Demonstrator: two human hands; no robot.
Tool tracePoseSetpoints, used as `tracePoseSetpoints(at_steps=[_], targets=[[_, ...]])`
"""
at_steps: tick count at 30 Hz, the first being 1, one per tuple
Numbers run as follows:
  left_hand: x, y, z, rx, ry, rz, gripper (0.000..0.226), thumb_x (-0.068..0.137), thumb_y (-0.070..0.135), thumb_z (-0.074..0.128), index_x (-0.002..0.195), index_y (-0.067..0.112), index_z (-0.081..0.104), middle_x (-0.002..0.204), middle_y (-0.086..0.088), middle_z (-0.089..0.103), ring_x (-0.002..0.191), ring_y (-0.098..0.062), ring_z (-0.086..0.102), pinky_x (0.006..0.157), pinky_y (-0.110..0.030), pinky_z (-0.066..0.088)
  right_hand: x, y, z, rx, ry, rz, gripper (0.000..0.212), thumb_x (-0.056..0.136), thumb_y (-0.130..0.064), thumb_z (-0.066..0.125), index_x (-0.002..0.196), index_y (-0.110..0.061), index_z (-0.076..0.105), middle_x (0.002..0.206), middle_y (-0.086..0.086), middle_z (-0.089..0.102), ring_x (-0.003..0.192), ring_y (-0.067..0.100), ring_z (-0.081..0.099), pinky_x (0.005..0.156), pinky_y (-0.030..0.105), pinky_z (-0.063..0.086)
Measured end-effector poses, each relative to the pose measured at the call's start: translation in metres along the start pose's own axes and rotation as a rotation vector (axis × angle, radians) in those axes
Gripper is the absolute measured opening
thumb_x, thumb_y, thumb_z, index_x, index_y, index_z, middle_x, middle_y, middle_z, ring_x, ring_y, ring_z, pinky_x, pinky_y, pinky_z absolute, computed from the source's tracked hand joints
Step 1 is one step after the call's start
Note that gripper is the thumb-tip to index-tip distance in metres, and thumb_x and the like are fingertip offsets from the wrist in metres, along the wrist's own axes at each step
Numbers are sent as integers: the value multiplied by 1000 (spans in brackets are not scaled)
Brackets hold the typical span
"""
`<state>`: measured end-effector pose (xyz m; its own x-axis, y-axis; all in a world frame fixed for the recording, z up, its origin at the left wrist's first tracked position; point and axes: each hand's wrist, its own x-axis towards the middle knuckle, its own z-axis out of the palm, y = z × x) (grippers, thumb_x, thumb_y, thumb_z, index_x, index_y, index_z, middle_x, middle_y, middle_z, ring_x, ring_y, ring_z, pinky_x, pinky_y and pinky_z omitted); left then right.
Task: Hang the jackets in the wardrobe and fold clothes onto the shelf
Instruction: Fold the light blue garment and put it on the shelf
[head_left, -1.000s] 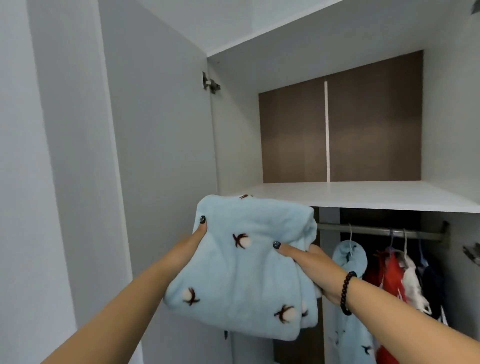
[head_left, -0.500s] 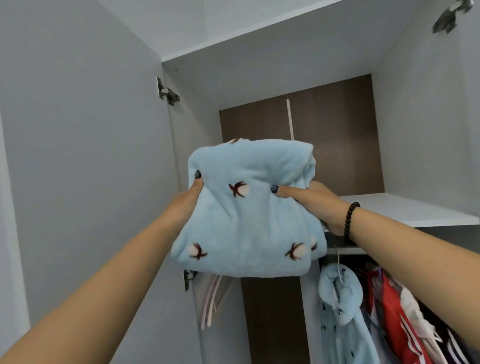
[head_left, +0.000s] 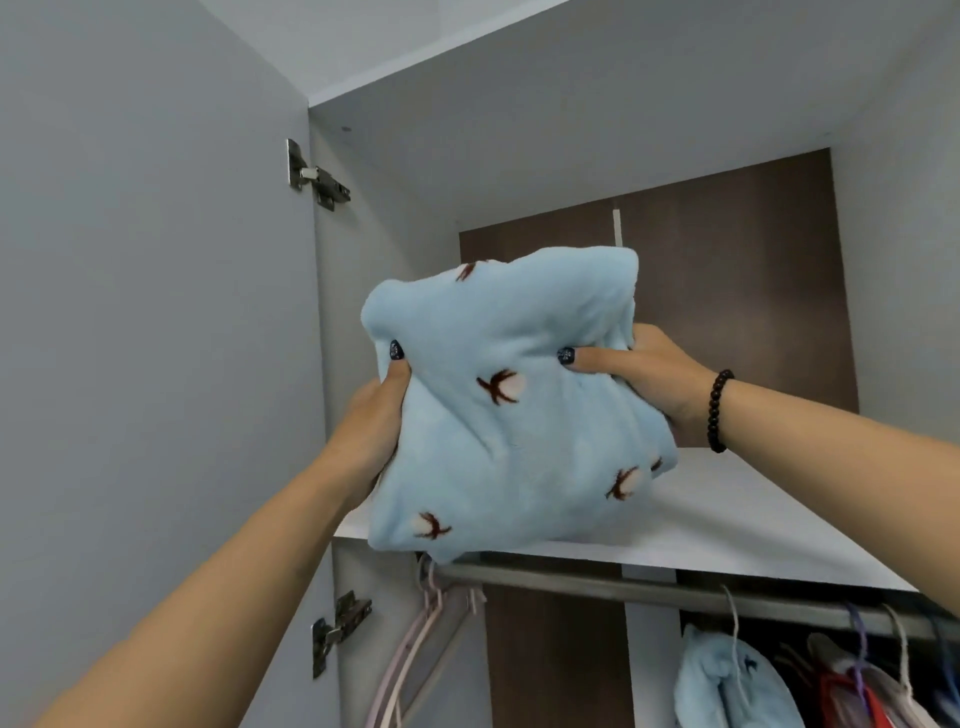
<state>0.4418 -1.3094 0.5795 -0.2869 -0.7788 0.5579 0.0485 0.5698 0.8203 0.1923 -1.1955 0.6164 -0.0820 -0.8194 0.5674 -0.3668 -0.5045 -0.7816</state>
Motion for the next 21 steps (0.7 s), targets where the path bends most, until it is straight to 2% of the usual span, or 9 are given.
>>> tracePoseSetpoints(at_steps=[4,6,8,10,13,15,17,19,21], targets=[[36,-4,15,-57,99,151,45,92,67,44,106,30,65,87,10,76,76,-9,73,51,-17,52,34,30,-13,132,41,-45,51,68,-25,81,114,-14,64,105,7,73,98,26,69,86,45,54],[49,-19,18,19,48,70,51,89,72,41,108,31,65,87,11,75,72,-7,72,48,-16,51,47,50,-14,139,1,50,42,76,-25,78,114,-16,63,102,4,74,95,24,71,78,39,57],[60,-43,19,143,-6,-82,51,90,71,39,98,31,68,78,13,75,62,-5,70,44,-17,50,54,74,-12,85,-46,172,36,80,-29,73,113,-17,63,98,2,75,89,20,72,72,33,56],[66,-68,17,174,-29,-235,45,88,70,44,87,34,70,71,15,74,58,-5,69,52,-24,50,58,98,-8,54,-36,265,39,78,-35,73,112,-17,64,96,0,75,87,20,72,74,33,56],[80,-85,16,15,-43,-354,43,89,60,55,76,26,78,76,6,76,65,-11,73,60,-27,52,67,121,-8,90,17,348,43,74,-38,76,110,-18,65,93,2,76,87,22,72,75,34,56],[88,-84,16,-55,-90,-318,31,89,41,58,76,17,72,71,3,72,57,-7,69,50,-17,51,76,130,-12,103,48,388,44,71,-36,77,110,-19,64,94,4,75,87,25,72,77,37,57],[96,-85,17,-60,-172,-271,28,68,42,66,80,17,61,72,7,68,59,-1,65,50,-11,49,82,139,-14,114,90,413,45,72,-30,74,114,-19,61,98,7,74,89,26,70,80,38,56],[101,-90,16,-40,-255,-270,34,57,43,70,81,18,64,80,5,68,68,-5,66,56,-15,52,84,147,-12,173,90,373,45,77,-19,68,120,-21,57,100,7,72,87,23,70,70,32,55],[104,-95,16,-126,-320,-257,30,64,42,73,83,20,76,88,-1,73,76,-14,71,59,-22,56,89,147,-6,234,80,267,46,77,-13,66,120,-23,56,104,7,71,86,20,70,64,29,54]])
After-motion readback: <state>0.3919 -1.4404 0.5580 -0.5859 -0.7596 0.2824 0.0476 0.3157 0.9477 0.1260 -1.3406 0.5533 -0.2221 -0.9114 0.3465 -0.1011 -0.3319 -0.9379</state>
